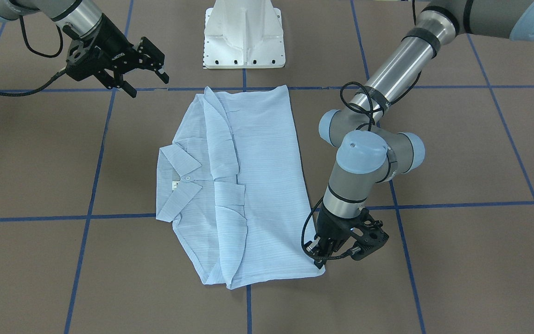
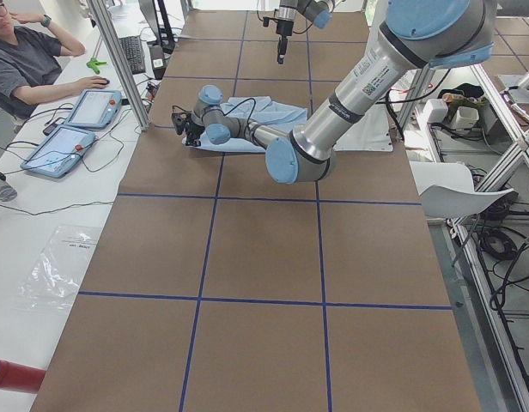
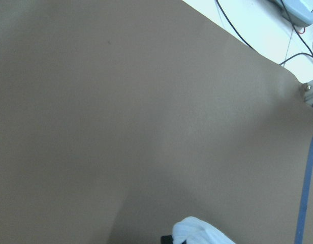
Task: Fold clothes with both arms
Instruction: 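Pull the shirt corner away from the robot with the left gripper while the right holds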
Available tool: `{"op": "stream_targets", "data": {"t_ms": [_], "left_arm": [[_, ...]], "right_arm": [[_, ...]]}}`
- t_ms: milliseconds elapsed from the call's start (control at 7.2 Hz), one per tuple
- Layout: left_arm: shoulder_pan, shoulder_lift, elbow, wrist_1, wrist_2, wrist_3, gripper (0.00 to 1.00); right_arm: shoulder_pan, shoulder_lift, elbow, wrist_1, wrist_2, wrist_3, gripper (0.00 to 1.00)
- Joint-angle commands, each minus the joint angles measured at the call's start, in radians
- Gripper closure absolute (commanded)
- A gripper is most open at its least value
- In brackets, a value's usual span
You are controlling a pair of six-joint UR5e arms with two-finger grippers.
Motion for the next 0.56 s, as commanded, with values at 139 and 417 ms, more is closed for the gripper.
{"op": "stream_targets", "data": {"t_ms": [139, 417], "left_arm": [[-0.001, -0.004, 0.024, -0.058, 0.017, 0.024, 0.02], [-0.012, 0.011, -0.04, -0.038, -0.041, 0.114, 0.0]], "right_arm": [[0.002, 0.029, -0.027, -0.001, -0.022, 0.002, 0.0], [-0.045, 0.07, -0.078, -0.027, -0.093, 0.0, 0.0]]}}
